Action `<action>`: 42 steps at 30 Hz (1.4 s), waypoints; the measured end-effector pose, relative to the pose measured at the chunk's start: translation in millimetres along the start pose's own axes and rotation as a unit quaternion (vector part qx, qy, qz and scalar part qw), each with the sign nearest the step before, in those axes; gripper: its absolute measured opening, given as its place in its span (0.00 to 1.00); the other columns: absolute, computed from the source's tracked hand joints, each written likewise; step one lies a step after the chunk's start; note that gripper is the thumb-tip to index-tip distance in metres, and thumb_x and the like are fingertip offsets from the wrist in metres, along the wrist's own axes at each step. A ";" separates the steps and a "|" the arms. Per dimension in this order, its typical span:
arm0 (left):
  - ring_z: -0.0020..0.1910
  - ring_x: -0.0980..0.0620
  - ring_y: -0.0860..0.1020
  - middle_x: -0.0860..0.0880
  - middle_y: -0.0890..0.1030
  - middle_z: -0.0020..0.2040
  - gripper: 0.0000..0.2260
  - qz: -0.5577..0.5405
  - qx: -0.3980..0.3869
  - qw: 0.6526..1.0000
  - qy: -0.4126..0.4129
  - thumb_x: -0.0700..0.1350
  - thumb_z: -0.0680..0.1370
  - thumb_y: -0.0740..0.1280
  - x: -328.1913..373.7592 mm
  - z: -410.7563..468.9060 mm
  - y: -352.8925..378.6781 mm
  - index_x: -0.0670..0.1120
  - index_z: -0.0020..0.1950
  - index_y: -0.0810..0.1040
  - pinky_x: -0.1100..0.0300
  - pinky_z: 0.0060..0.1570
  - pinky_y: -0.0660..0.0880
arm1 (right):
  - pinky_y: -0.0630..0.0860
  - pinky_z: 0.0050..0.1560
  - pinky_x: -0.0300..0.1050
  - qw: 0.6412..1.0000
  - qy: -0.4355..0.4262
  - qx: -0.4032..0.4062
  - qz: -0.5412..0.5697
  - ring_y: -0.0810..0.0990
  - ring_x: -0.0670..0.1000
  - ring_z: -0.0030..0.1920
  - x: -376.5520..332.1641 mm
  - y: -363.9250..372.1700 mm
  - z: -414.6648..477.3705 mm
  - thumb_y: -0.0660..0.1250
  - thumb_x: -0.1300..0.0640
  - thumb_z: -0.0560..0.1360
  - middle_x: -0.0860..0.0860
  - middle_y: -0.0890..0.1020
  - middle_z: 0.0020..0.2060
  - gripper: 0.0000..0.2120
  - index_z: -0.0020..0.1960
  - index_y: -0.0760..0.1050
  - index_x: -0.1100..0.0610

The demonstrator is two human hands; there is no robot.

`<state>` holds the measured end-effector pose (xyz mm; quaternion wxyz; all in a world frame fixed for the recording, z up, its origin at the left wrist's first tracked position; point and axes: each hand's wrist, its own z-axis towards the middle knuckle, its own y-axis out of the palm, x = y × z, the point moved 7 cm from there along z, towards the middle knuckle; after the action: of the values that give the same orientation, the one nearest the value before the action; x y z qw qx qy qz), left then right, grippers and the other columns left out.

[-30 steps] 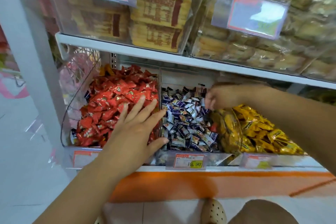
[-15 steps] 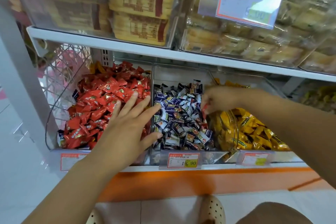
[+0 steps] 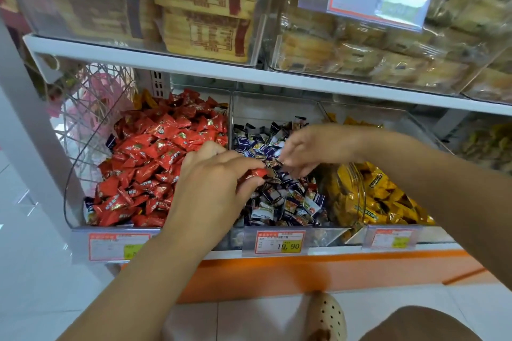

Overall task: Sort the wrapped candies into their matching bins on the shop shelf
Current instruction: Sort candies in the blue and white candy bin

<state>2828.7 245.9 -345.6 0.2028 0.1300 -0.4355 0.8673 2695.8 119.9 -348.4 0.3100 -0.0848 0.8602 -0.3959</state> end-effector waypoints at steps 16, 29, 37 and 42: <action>0.35 0.61 0.72 0.58 0.74 0.38 0.04 -0.068 -0.064 0.992 -0.087 0.51 0.78 0.62 -8.3 -5.1 0.9 0.58 0.53 0.71 0.63 0.32 0.67 | 0.66 0.51 0.48 0.840 0.071 -0.016 -0.538 0.72 0.50 0.53 47.4 17.2 36.2 0.70 0.45 0.73 0.46 0.77 0.43 0.10 0.46 0.78 0.52; 0.45 0.66 0.75 0.56 0.74 0.63 0.17 -0.124 -0.154 0.970 -0.141 0.53 0.81 0.54 -1.8 -3.9 3.7 0.60 0.70 0.66 0.61 0.46 0.70 | 0.70 0.41 0.23 0.990 -0.076 0.119 -0.028 0.79 0.36 0.42 -3.9 -2.2 -31.7 0.70 0.52 0.74 0.41 0.83 0.41 0.02 0.46 0.81 0.48; 0.46 0.57 0.74 0.59 0.74 0.50 0.08 -0.026 -0.176 0.980 -0.093 0.59 0.79 0.58 3.1 -2.1 19.3 0.60 0.54 0.73 0.57 0.41 0.72 | 0.72 0.60 0.35 0.995 -0.047 0.088 0.002 0.79 0.38 0.55 2.1 18.5 -17.6 0.64 0.55 0.79 0.41 0.83 0.54 0.10 0.57 0.80 0.48; 0.43 0.60 0.74 0.60 0.76 0.46 0.07 -0.061 -0.120 0.984 -0.113 0.59 0.77 0.59 -13.6 -0.8 5.5 0.59 0.50 0.75 0.56 0.41 0.73 | 0.67 0.30 0.24 0.971 0.096 0.106 -0.191 0.75 0.48 0.46 40.3 -19.2 31.8 0.53 0.71 0.78 0.57 0.67 0.71 0.26 0.73 0.65 0.56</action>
<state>2838.2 240.4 -355.4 0.2190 0.2286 -0.5478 0.7744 2681.0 71.3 -368.7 0.1515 -0.1760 0.8070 -0.5429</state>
